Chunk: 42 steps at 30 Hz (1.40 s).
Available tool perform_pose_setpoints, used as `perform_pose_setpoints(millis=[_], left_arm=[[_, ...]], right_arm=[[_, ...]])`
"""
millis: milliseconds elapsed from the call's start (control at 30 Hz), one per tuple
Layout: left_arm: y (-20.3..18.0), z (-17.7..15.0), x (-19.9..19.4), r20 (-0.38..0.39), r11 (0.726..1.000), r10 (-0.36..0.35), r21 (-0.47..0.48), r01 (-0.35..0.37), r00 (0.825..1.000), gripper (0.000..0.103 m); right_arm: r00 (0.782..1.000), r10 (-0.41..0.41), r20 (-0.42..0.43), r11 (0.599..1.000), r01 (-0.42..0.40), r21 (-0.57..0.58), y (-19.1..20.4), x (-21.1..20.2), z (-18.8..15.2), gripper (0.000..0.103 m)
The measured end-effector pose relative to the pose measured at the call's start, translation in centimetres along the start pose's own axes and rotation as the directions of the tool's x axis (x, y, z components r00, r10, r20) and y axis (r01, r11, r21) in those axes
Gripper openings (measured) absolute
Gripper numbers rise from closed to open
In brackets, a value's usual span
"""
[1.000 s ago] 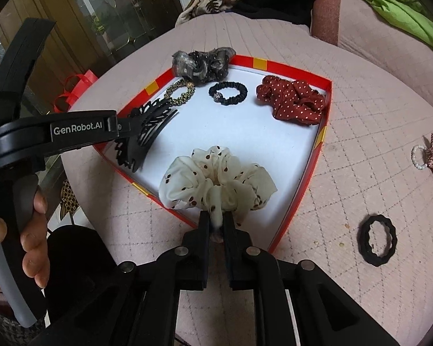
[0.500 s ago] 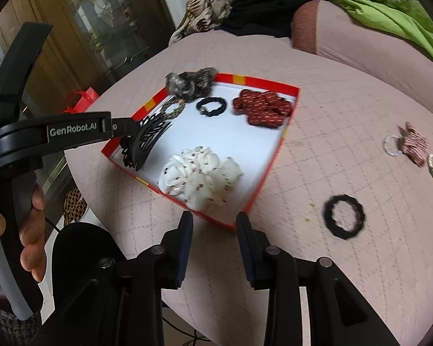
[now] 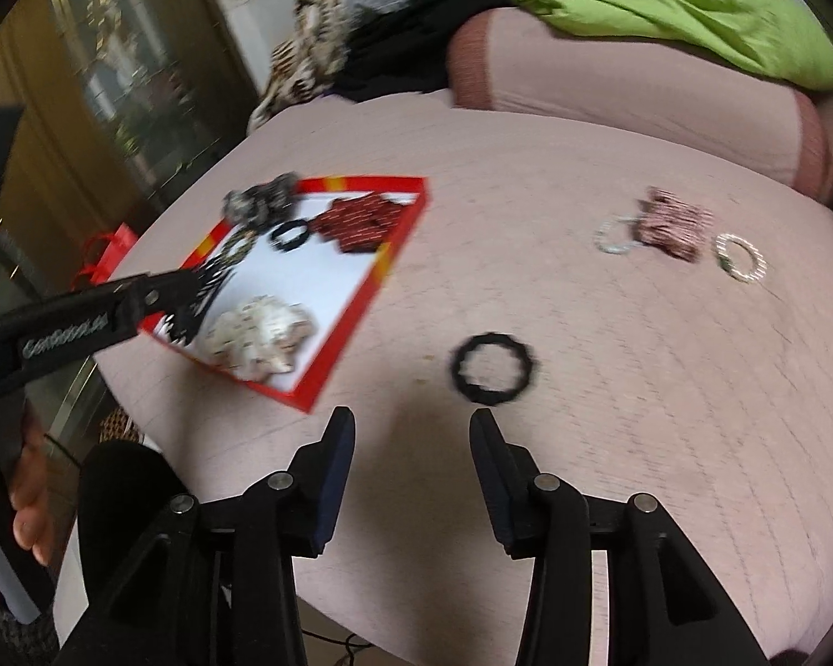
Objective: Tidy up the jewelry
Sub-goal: 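Carry the claw clip and white scrunchie into the tray and open both grippers, then grasp the red gingham scrunchie with the left gripper while the right grasps the pearl bracelet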
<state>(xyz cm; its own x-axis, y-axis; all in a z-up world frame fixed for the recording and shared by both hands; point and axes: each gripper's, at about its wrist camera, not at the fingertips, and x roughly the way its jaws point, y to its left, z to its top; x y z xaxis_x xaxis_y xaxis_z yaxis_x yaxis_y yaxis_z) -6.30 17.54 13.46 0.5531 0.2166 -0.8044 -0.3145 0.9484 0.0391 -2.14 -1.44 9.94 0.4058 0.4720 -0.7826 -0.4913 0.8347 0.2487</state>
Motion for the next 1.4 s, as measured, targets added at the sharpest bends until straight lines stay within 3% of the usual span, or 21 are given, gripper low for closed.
perform_pose_setpoints(millis=[333,867,1067,1400], left_arm=[[-4.9,-0.4,-1.1,0.013,0.994,-0.005,0.108,0.004,1.0,0.047],[-11.4,0.8,-0.9,-0.013,0.97,-0.035,0.241,0.037,0.999,0.053],[-13.0,4.5,-0.7,-0.059,0.966,-0.155,0.202,0.163,0.986,0.053],[-18.2,11.7,4.0,-0.081,0.943,-0.256,0.2,0.267,0.963,0.056]], right_arm=[[0.995,-0.089,0.036,0.99,0.085,0.114,-6.8,-2.4,-1.3,0.049],[0.986,-0.159,0.048,0.953,0.141,0.267,-15.5,-3.9,-2.8,0.05],[0.979,-0.199,0.05,0.937,0.175,0.301,-18.6,-4.6,-2.8,0.05],[0.964,-0.263,0.04,0.912,0.235,0.338,-23.6,-4.7,-1.0,0.05]])
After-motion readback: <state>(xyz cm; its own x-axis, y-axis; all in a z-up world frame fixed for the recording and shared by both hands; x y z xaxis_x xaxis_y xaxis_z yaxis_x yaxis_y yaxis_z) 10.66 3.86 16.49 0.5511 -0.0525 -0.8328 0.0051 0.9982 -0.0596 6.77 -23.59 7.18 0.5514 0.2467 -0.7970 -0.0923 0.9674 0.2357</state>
